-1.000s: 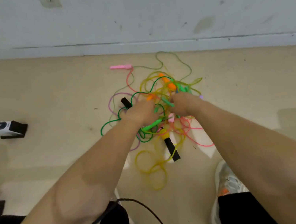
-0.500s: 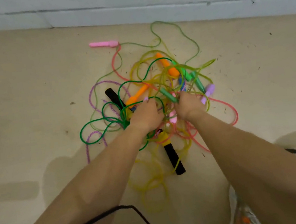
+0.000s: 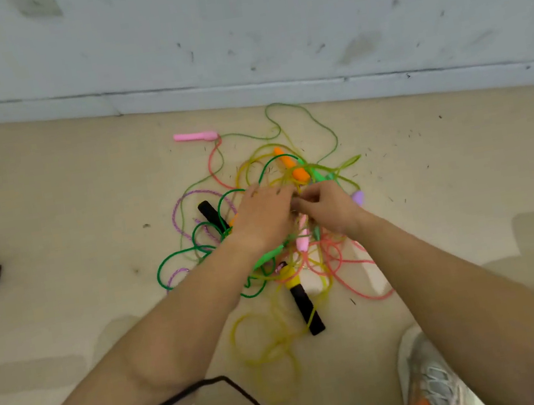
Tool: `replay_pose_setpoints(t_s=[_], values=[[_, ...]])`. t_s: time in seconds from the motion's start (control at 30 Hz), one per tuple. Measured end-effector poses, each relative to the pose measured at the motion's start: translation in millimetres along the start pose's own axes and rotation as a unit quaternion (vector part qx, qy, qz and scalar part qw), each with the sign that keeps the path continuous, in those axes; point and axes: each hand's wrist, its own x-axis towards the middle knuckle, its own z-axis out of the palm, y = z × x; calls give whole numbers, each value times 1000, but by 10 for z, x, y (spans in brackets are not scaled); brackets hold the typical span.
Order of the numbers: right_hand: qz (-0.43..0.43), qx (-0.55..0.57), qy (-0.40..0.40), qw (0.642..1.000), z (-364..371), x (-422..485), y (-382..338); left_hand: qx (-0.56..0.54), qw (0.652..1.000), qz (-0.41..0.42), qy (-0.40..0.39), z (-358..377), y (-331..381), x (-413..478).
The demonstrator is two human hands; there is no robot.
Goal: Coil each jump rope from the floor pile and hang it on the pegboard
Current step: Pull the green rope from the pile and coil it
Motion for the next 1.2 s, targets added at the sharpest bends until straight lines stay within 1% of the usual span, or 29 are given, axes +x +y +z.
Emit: replay_pose_setpoints(t_s=[0.07, 0.13, 0.23, 0.3, 0.37, 0.43, 0.47, 0.53, 0.57, 0.6, 0.63, 0.7, 0.77, 0.8, 0.83, 0.9, 0.93, 0.97, 1.03, 1.07, 1.13, 1.2], values=[[-15, -13, -3, 1000, -165, -158, -288, -55, 998, -17, -27, -292, 62, -93], [-30, -22, -6, 999, -332, -336, -567, -87, 995, -18, -37, -597, 110, -208], [-44, -37, -21, 998, -591, -611, -950, -86, 996, -33, -13, -1177, 118, -412], [-53, -36, -42, 997, -763, -789, -1182, -115, 992, -48, -18, -1511, 26, -537], [-64, -51, -69, 994, -908, -963, -1391, -142, 989, -45, -14, -1762, -66, -648], [-72, -93, -80, 990, -1023, -1128, -1567, -155, 987, -48, 12, -1955, -116, -745], [-78, -134, -76, 985, -1075, -1205, -1648, -172, 984, -50, 27, -2038, -129, -781], [-86, -219, -65, 970, -1152, -1342, -1747, -225, 972, -47, 48, -2155, -124, -860], [-86, -243, -63, 964, -1179, -1397, -1758, -254, 964, -52, 51, -2190, -102, -916], [-86, -249, -62, 963, -1198, -1443, -1758, -281, 956, -60, 53, -2200, -83, -968], [-84, -228, -59, 968, -1208, -1488, -1745, -307, 948, -67, 57, -2179, -67, -1014], [-87, -131, -36, 987, -1202, -1554, -1742, -360, 928, -82, 48, -2106, -9, -1088], [-116, -60, 6, 991, -1175, -1584, -1806, -420, 902, -99, 10, -2032, 72, -1119], [-134, -31, 26, 990, -1153, -1580, -1859, -457, 882, -111, -8, -2002, 121, -1107], [-149, 2, 37, 988, -1130, -1568, -1912, -502, 856, -123, -24, -1979, 179, -1091], [-169, 62, 38, 983, -1094, -1540, -2014, -597, 789, -136, -47, -1986, 315, -1062], [-175, 90, 29, 980, -1085, -1528, -2055, -621, 770, -134, -56, -2007, 381, -1050], [-174, 121, 18, 977, -1079, -1512, -2078, -614, 777, -122, -58, -2014, 436, -1046], [-156, 206, -11, 966, -1072, -1481, -2132, -531, 842, -87, -40, -2011, 538, -1072], [-145, 256, -29, 955, -1063, -1474, -2174, -492, 867, -71, -29, -1991, 587, -1076], [-127, 342, -70, 928, -1006, -1463, -2263, -463, 885, -46, -13, -1905, 657, -1043], [-109, 388, -88, 911, -933, -1462, -2326, -402, 915, -30, -8, -1856, 727, -1018]])
